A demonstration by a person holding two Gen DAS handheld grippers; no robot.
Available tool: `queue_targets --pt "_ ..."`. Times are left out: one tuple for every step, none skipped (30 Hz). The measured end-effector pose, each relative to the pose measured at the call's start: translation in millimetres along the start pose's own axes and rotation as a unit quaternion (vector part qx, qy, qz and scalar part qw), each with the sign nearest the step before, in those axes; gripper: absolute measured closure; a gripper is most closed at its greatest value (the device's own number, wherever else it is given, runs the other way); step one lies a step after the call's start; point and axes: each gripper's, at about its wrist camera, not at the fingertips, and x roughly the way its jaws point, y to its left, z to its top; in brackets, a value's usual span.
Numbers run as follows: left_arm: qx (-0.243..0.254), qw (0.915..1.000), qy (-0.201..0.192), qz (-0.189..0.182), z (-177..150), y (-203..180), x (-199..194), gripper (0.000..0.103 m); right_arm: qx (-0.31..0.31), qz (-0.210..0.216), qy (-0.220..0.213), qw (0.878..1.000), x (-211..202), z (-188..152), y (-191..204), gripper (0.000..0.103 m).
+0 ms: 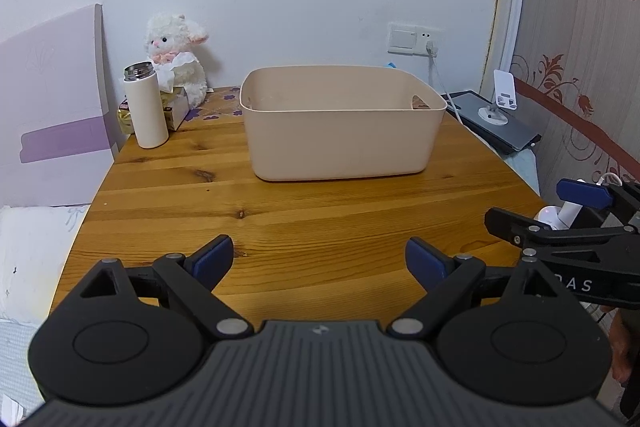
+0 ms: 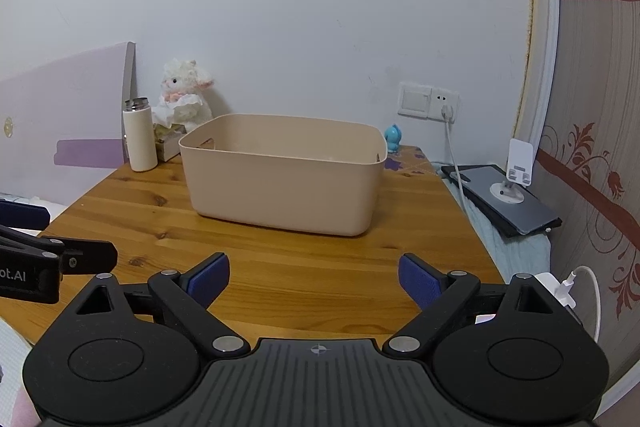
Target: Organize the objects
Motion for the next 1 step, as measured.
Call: queue_targets --pt "-0.001 1.0 0.001 0.001 0.1 0.0 0.6 0.009 0.001 0.0 0.001 1.0 0.9 -0.3 -0.5 0.01"
